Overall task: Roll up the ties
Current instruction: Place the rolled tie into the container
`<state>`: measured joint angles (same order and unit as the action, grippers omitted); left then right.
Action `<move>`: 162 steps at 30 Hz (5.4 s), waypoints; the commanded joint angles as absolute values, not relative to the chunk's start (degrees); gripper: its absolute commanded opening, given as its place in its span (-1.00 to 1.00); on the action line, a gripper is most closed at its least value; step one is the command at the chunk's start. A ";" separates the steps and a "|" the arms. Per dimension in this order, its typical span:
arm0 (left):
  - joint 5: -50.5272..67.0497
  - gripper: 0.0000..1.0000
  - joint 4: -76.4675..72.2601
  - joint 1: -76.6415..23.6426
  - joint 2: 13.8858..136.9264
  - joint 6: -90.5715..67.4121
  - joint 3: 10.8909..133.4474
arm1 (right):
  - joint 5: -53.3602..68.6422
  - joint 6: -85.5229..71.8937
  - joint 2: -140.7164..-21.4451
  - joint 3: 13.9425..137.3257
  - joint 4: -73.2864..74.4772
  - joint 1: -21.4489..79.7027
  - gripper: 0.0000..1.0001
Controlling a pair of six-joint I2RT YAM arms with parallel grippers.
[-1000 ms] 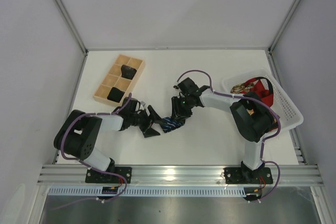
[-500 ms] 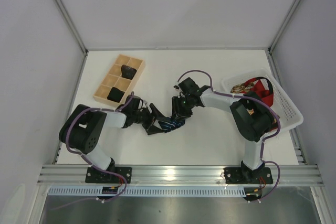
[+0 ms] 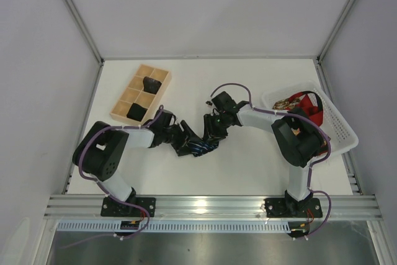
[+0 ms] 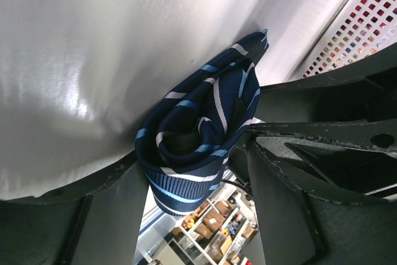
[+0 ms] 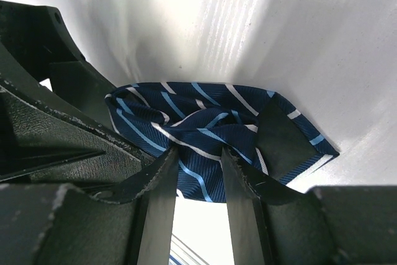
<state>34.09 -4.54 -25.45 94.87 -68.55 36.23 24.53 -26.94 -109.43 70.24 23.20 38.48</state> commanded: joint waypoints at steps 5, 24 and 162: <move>25.76 0.37 -4.22 -28.48 98.70 -66.09 35.33 | 22.76 -26.10 -111.62 69.43 23.03 38.06 -0.21; 23.38 -0.13 -5.27 -29.79 100.46 -61.96 36.47 | 23.38 -25.31 -112.15 70.22 23.38 38.06 -0.23; 12.57 -0.99 60.91 17.32 123.66 -48.69 112.41 | 24.43 -21.27 -92.72 69.78 38.67 25.75 -0.22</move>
<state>14.41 57.56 16.86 122.78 -48.42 109.45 23.44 -21.06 -92.42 66.89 40.12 26.22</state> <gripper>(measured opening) 0.058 0.391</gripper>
